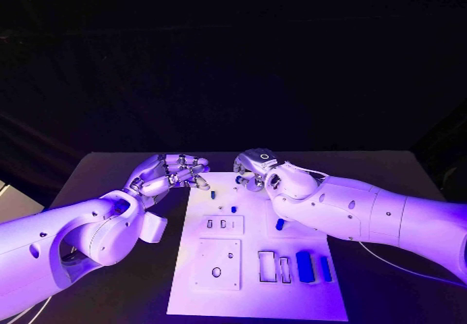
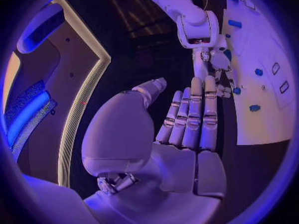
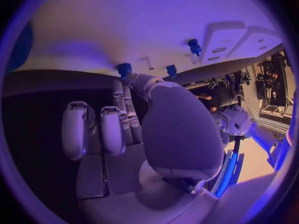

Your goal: Assemble the parts on the task board

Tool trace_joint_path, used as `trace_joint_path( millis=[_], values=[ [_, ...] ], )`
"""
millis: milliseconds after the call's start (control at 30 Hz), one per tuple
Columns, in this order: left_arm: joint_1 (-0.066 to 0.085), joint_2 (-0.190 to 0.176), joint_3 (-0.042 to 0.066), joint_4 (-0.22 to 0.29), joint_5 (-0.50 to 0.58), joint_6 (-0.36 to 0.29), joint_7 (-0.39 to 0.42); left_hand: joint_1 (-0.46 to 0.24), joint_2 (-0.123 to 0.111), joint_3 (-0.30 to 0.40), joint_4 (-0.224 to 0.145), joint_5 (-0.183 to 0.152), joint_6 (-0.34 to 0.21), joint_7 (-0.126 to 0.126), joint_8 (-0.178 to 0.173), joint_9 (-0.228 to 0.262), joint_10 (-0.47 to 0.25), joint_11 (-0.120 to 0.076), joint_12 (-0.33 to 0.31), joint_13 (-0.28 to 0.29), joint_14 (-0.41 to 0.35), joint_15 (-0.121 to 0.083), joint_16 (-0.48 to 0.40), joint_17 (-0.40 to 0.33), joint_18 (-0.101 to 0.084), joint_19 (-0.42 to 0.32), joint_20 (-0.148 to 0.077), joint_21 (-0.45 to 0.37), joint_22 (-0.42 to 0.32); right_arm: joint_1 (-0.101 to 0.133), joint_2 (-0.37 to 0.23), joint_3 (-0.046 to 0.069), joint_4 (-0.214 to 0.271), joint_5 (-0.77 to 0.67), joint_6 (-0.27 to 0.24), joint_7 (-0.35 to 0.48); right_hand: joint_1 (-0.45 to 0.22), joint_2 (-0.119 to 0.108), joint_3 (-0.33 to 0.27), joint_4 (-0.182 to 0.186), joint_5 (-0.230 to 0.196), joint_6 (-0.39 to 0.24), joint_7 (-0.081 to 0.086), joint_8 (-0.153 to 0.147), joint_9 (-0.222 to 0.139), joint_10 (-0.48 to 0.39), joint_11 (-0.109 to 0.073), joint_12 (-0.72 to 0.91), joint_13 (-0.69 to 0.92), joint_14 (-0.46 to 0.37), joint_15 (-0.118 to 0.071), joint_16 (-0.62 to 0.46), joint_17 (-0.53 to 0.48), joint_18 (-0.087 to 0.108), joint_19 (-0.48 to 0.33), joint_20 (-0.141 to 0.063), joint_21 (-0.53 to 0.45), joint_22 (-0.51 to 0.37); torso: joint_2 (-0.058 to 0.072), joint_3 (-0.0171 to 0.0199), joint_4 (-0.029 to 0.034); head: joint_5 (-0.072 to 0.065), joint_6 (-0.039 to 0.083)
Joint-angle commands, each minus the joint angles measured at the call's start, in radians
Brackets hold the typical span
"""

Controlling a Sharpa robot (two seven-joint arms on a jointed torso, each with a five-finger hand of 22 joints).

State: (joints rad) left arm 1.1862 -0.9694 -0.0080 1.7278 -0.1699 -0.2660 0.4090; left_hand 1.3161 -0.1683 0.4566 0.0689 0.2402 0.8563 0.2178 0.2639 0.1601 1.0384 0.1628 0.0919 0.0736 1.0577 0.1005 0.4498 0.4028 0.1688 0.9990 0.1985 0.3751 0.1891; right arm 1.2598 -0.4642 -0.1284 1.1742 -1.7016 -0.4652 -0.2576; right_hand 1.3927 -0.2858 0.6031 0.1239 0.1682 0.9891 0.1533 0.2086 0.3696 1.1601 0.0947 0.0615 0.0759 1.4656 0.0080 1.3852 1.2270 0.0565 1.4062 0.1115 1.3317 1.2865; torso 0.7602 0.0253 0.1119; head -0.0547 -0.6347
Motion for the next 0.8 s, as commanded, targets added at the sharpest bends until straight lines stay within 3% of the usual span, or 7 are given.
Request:
trace_joint_path(
  millis=[33, 100, 233, 367, 633, 700, 800],
  values=[
    [0.002, 0.000, 0.001, 0.003, 0.000, 0.018, 0.004, 0.006, 0.005, 0.000, 0.005, -0.004, 0.000, 0.007, 0.002, 0.002, 0.009, 0.001, -0.004, 0.000, -0.008, 0.000, 0.005, 0.001, 0.010, -0.004, -0.001, 0.003, 0.001, -0.001, -0.003, 0.000, 0.002, -0.005, -0.007, 0.005, -0.011, -0.001, -0.029, -0.006, -0.028, -0.036, -0.003, -0.025, -0.005, -0.061, 0.005, -0.001, -0.010, 0.022, 0.009, -0.034, -0.055, 0.032, -0.043, 0.005, -0.073, -0.071, 0.000, -0.0006, -0.0010, 0.001, 0.001],
    [0.002, 0.000, 0.001, 0.002, 0.000, 0.018, 0.004, 0.006, 0.005, 0.000, 0.005, -0.004, 0.000, 0.007, 0.002, 0.002, 0.009, 0.001, -0.004, 0.000, -0.008, 0.000, 0.005, 0.001, 0.010, -0.004, -0.001, 0.003, 0.001, -0.002, -0.010, 0.000, 0.011, -0.004, -0.014, 0.006, -0.004, 0.010, -0.086, -0.008, -0.033, -0.055, -0.008, -0.043, -0.008, -0.109, 0.012, 0.001, -0.009, 0.007, 0.013, -0.071, -0.110, 0.045, -0.074, 0.010, -0.139, -0.135, -0.001, -0.0009, -0.0017, 0.002, 0.002],
    [0.002, -0.001, 0.001, -0.002, 0.000, 0.018, 0.004, 0.006, 0.005, 0.000, 0.005, -0.004, 0.000, 0.007, 0.002, 0.002, 0.009, 0.001, -0.004, 0.000, -0.008, 0.000, 0.005, 0.001, 0.010, -0.004, -0.001, 0.003, 0.001, -0.002, -0.048, 0.000, 0.054, 0.001, -0.026, 0.005, 0.007, 0.018, -0.131, -0.002, -0.032, -0.064, -0.020, -0.055, -0.012, -0.120, 0.014, 0.002, -0.007, 0.009, 0.013, -0.075, -0.116, 0.047, -0.072, 0.011, -0.157, -0.149, -0.002, -0.0008, -0.0023, 0.001, 0.005],
    [0.002, -0.005, 0.001, -0.006, 0.001, 0.019, 0.005, 0.006, 0.005, 0.000, 0.005, -0.004, 0.000, 0.007, 0.002, 0.002, 0.009, 0.001, -0.004, 0.000, -0.008, 0.000, 0.005, 0.001, 0.010, -0.004, -0.001, 0.003, 0.001, 0.000, -0.136, 0.010, 0.149, 0.027, -0.037, 0.001, 0.013, 0.023, -0.147, 0.008, -0.024, -0.057, -0.014, -0.058, -0.013, -0.093, 0.008, 0.009, -0.001, 0.014, 0.009, -0.069, -0.109, 0.044, -0.060, 0.008, -0.153, -0.141, -0.004, -0.0005, -0.0076, -0.001, 0.010],
    [0.002, -0.010, 0.001, -0.015, 0.002, 0.022, 0.007, 0.006, 0.005, 0.000, 0.005, -0.004, 0.000, 0.007, 0.002, 0.002, 0.009, 0.001, -0.004, 0.000, -0.008, 0.000, 0.005, 0.001, 0.010, -0.004, -0.001, 0.003, 0.001, 0.030, -0.302, 0.025, 0.287, 0.168, -0.027, 0.007, -0.009, -0.002, -0.127, 0.051, -0.021, -0.039, -0.004, -0.065, -0.013, 0.031, -0.011, 0.032, 0.026, 0.035, -0.006, -0.021, -0.042, 0.023, -0.004, -0.007, -0.076, -0.052, -0.010, 0.0020, -0.0250, -0.003, 0.015],
    [0.002, -0.010, 0.001, -0.017, 0.002, 0.022, 0.007, 0.007, 0.005, 0.000, 0.005, -0.004, 0.000, 0.008, 0.002, 0.002, 0.009, 0.002, -0.005, 0.000, -0.011, 0.001, 0.006, 0.003, 0.010, -0.006, -0.001, 0.005, 0.002, 0.039, -0.335, 0.028, 0.302, 0.221, -0.007, 0.009, -0.022, -0.009, -0.154, 0.056, 0.036, -0.039, -0.007, -0.067, -0.011, 0.105, -0.023, 0.065, 0.050, 0.040, -0.014, -0.004, -0.017, 0.015, 0.017, -0.013, -0.040, -0.012, -0.012, 0.0027, -0.0283, -0.003, 0.017],
    [0.002, -0.007, 0.001, -0.022, 0.002, 0.024, 0.008, 0.007, 0.005, 0.000, 0.005, -0.004, 0.000, 0.008, 0.002, 0.002, 0.009, 0.002, -0.005, 0.000, -0.011, 0.001, 0.006, 0.003, 0.010, -0.006, -0.001, 0.005, 0.002, 0.048, -0.366, 0.030, 0.302, 0.283, 0.040, 0.009, -0.014, -0.007, -0.209, 0.044, 0.044, -0.043, -0.021, -0.068, -0.009, 0.215, -0.048, 0.144, 0.111, 0.050, -0.035, 0.024, 0.027, 0.004, 0.042, -0.029, 0.006, 0.038, -0.013, 0.0028, -0.0301, -0.006, 0.018]
  ],
)
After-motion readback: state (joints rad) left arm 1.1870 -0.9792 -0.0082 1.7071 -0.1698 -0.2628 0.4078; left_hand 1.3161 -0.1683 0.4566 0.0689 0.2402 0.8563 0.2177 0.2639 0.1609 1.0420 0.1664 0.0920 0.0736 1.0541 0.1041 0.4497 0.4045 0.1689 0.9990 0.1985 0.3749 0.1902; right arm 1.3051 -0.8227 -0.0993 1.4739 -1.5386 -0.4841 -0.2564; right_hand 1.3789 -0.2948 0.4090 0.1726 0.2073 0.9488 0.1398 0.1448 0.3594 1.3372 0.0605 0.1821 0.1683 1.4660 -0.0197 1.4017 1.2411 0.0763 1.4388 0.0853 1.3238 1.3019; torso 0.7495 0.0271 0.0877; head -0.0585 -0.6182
